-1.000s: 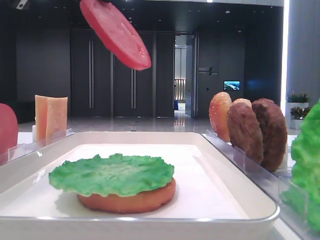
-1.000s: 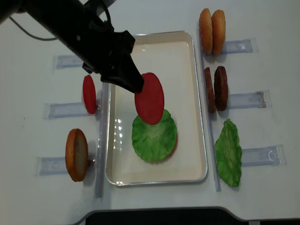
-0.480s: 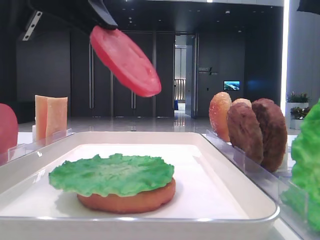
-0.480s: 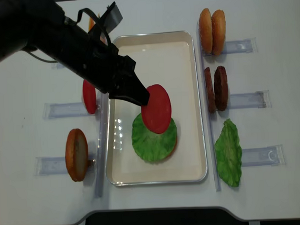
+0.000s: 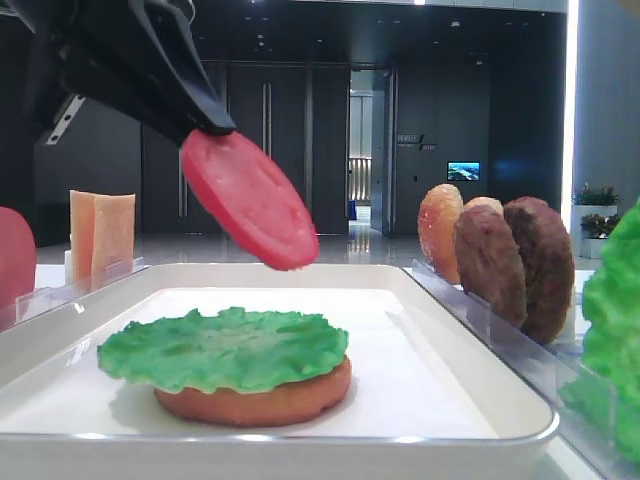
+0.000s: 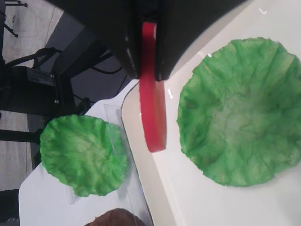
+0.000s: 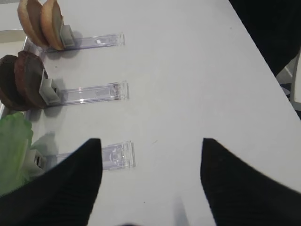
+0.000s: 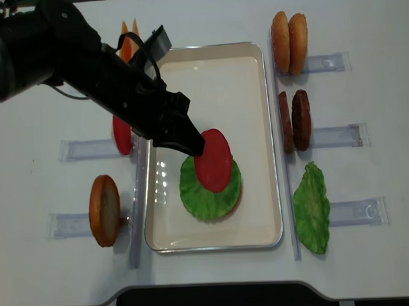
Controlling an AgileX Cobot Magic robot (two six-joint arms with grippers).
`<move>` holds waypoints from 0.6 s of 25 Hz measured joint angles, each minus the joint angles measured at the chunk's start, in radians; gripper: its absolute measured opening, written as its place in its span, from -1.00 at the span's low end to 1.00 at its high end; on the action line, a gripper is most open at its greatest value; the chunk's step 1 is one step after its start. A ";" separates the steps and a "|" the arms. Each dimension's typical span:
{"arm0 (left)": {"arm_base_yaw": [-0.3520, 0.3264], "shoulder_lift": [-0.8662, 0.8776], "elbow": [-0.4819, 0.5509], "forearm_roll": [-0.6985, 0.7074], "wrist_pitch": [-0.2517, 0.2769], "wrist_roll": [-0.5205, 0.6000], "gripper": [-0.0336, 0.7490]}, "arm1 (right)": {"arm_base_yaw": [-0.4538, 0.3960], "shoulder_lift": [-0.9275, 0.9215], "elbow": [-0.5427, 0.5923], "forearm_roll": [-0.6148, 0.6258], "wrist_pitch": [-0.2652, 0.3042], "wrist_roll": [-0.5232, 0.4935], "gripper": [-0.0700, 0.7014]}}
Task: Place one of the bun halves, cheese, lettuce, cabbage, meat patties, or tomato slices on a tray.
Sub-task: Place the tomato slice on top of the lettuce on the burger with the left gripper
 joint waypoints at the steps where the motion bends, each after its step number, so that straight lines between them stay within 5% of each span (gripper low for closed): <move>1: 0.000 0.007 0.000 -0.003 -0.002 0.003 -0.79 | 0.000 0.000 0.000 0.000 0.000 0.000 0.31; 15: 0.000 0.089 0.000 -0.061 -0.034 0.062 -0.79 | 0.000 0.000 0.000 0.000 0.000 0.000 0.31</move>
